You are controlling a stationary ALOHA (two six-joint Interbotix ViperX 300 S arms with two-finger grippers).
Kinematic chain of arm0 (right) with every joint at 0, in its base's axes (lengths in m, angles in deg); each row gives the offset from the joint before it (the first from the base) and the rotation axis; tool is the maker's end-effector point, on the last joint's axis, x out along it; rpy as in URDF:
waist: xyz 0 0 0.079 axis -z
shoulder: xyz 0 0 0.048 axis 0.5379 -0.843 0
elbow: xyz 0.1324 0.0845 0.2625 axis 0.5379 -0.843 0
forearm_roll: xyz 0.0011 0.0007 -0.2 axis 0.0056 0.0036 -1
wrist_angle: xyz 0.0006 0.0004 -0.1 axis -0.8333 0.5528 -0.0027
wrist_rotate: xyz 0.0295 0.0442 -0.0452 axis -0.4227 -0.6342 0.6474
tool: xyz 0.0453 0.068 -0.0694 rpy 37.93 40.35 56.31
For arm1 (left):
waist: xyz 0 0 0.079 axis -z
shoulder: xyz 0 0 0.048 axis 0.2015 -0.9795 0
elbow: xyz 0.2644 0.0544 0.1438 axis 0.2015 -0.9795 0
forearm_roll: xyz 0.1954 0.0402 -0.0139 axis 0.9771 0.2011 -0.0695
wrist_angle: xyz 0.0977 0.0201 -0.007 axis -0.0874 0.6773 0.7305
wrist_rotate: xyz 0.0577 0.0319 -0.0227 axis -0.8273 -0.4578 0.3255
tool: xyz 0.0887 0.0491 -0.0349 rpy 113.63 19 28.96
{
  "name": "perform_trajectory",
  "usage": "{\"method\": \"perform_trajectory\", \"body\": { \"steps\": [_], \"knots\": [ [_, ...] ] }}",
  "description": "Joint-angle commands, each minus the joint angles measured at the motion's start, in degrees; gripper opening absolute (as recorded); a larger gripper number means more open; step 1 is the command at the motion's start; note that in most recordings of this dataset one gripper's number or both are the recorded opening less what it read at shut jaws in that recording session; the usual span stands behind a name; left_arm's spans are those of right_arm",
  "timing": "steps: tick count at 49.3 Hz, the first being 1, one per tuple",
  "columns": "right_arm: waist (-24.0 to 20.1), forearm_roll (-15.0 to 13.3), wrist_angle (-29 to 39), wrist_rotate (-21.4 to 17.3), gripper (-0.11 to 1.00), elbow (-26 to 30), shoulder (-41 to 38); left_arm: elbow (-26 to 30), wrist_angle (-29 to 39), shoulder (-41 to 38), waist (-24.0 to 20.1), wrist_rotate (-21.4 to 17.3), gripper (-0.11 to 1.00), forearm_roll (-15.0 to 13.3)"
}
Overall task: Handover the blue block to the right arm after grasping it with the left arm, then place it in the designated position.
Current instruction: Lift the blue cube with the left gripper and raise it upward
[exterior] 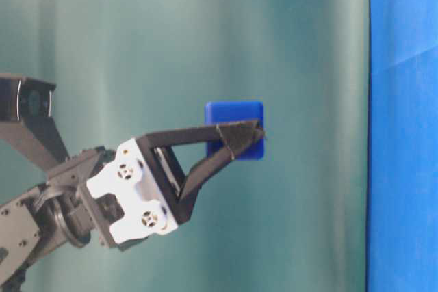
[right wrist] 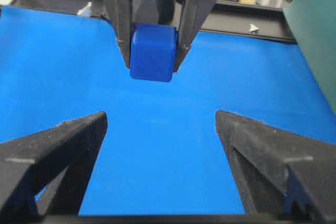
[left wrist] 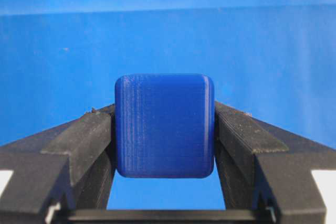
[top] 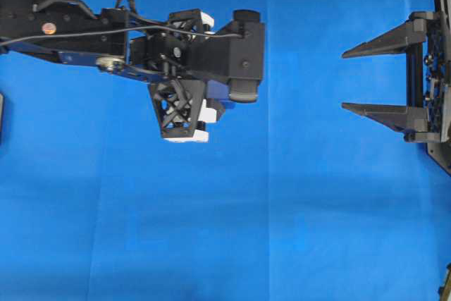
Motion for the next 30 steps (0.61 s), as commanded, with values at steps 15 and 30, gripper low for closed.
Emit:
{"method": "perform_trajectory", "body": {
  "steps": [15, 30],
  "knots": [
    [0.0, 0.0, -0.2, 0.1, 0.96, 1.8, -0.3, -10.0, -23.4, 9.3, 0.1, -0.1, 0.46, 0.1],
    [0.0, -0.3, -0.2, 0.1, 0.96, 1.8, -0.3, -21.5, -49.3, 14.2, 0.0, -0.1, 0.46, -0.3]
  ]
}}
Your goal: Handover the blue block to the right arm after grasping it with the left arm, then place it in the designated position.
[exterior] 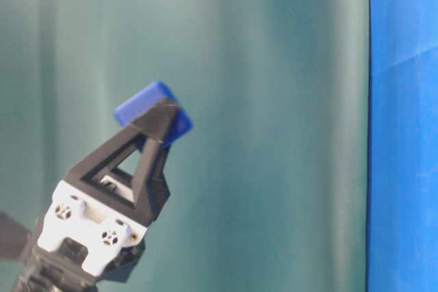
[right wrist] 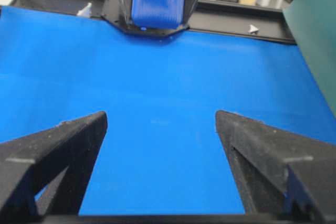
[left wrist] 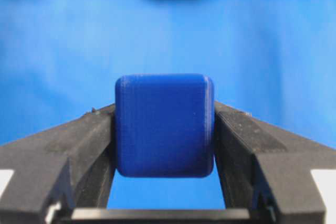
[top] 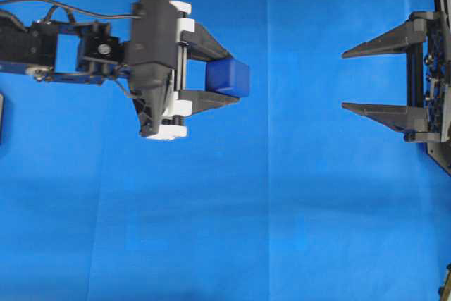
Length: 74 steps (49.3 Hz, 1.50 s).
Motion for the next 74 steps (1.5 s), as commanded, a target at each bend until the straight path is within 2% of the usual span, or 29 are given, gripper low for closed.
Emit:
{"method": "perform_trajectory", "body": {
  "steps": [1, 7, 13, 34, 37, 40, 48, 57, 67, 74],
  "knots": [
    [0.1, -0.1, -0.3, 0.1, 0.96, 1.7, -0.3, -1.8, -7.0, 2.4, 0.1, -0.1, 0.46, -0.2],
    [0.1, -0.1, -0.4, 0.1, 0.96, 1.7, -0.3, -4.8, -13.5, 2.7, 0.1, 0.0, 0.46, -0.4],
    [0.1, -0.2, -0.6, 0.1, 0.96, 1.7, -0.3, -6.2, -17.1, 2.5, 0.1, 0.0, 0.46, -0.4],
    [0.1, -0.3, -0.7, 0.4, 0.96, 1.9, -0.3, -6.7, -17.5, 2.6, 0.1, 0.1, 0.46, -0.5],
    [0.1, -1.1, -0.4, 1.1, 0.96, 2.1, -0.3, -6.7, -17.5, 2.7, 0.0, 0.1, 0.46, -0.5],
    [0.1, -3.0, -0.4, 2.1, 0.96, 2.4, -0.3, -6.7, -17.5, 2.7, 0.0, 0.1, 0.46, -0.5],
    [0.1, -10.0, -0.2, 8.0, 0.96, 2.7, -0.4, -6.7, -17.6, 2.7, 0.1, 0.1, 0.46, -0.5],
    [0.1, -16.6, -0.3, 17.1, 0.95, 3.3, -0.5, -6.6, -17.9, 2.7, 0.1, 0.2, 0.46, -0.5],
    [0.1, -22.9, -0.4, 27.6, 0.94, 4.2, -0.5, -6.6, -17.9, 2.7, 0.0, 0.7, 0.46, -0.5],
    [0.1, -25.7, -0.5, 34.4, 0.94, 4.6, -0.5, -6.6, -18.0, 2.7, 0.1, 0.8, 0.46, -0.5]
  ]
}}
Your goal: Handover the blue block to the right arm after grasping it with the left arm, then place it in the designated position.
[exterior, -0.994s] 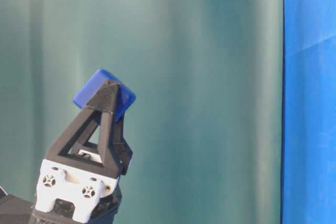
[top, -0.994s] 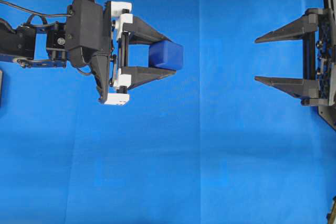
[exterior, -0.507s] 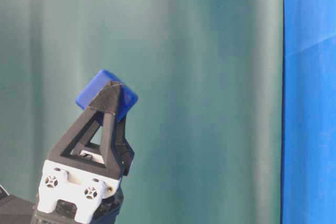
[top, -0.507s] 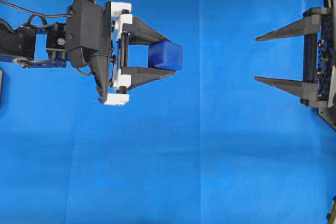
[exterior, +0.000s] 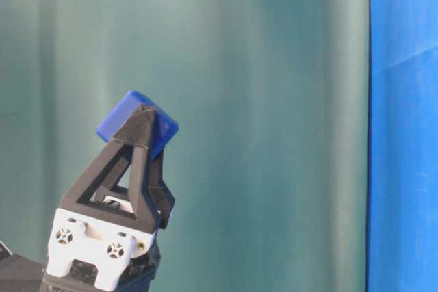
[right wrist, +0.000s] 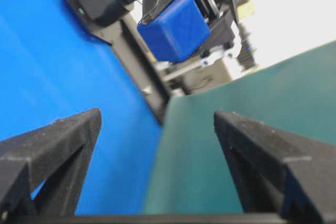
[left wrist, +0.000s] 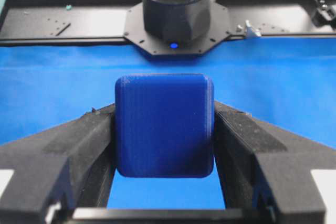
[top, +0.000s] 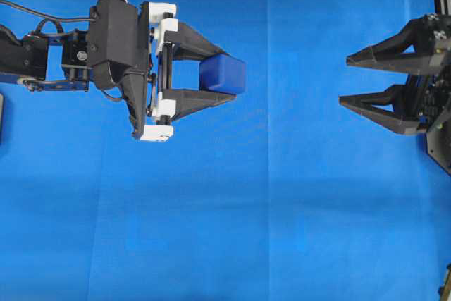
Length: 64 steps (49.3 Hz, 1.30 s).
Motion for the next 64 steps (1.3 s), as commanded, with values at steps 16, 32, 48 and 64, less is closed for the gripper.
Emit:
{"method": "perform_trajectory", "body": {
  "steps": [16, 32, 48, 64],
  "knots": [
    [0.0, -7.6, 0.0, 15.4, 0.94, 1.8, -1.7, 0.7, -0.8, 1.4, 0.0, -0.1, 0.46, -0.1],
    [0.0, -8.3, 0.0, 17.0, 0.94, 2.1, -2.2, 0.7, -0.8, 1.4, 0.1, -0.1, 0.46, -0.1],
    [0.0, -8.3, -0.1, 17.0, 0.94, 2.4, -2.2, 0.7, -0.8, 1.5, 0.0, -0.1, 0.46, -0.1],
    [0.0, -8.3, 0.0, 17.0, 0.94, 2.5, -2.2, 0.8, -0.8, 1.5, 0.0, -0.2, 0.46, -0.1]
  ]
}}
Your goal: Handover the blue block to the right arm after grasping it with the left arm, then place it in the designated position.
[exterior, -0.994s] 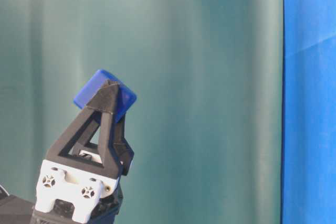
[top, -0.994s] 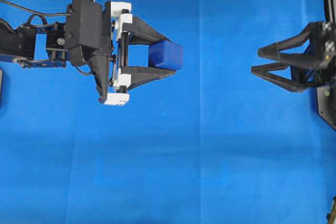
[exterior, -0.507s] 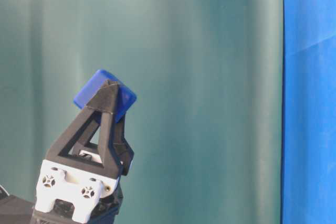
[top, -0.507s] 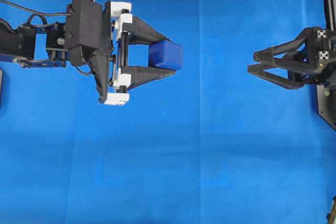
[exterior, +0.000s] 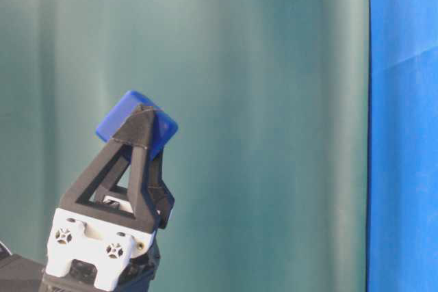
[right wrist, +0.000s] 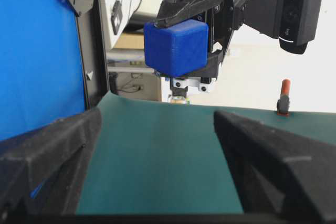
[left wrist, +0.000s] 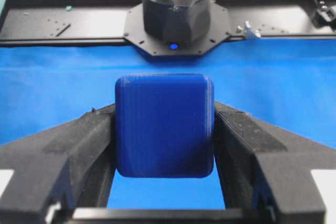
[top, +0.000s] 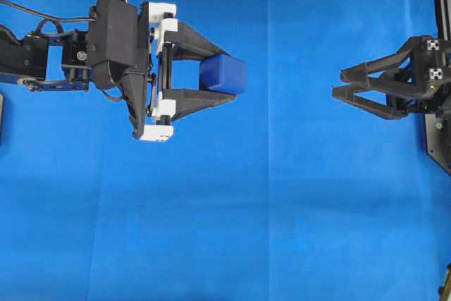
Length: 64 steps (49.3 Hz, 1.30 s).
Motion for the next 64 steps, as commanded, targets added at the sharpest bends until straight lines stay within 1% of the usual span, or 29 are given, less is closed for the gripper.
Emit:
{"method": "perform_trajectory", "body": {
  "steps": [1, 51, 58, 64],
  "knots": [
    [0.0, 0.0, -0.4, -0.2, 0.94, 1.6, -0.2, 0.9, -0.7, 1.6, 0.0, -0.1, 0.46, -0.1],
    [0.0, 0.2, -0.4, -0.4, 0.94, 1.8, -0.4, 0.7, -0.7, 1.8, 0.0, -0.1, 0.46, -0.1],
    [0.0, 0.3, -0.3, -0.4, 0.94, 2.5, -1.8, 0.7, -0.7, 1.9, 0.1, -0.1, 0.46, -0.1],
    [0.0, 0.4, -0.4, -0.4, 0.94, 4.7, -4.7, 0.7, -0.7, 1.9, 0.1, -0.1, 0.46, -0.1]
  ]
}}
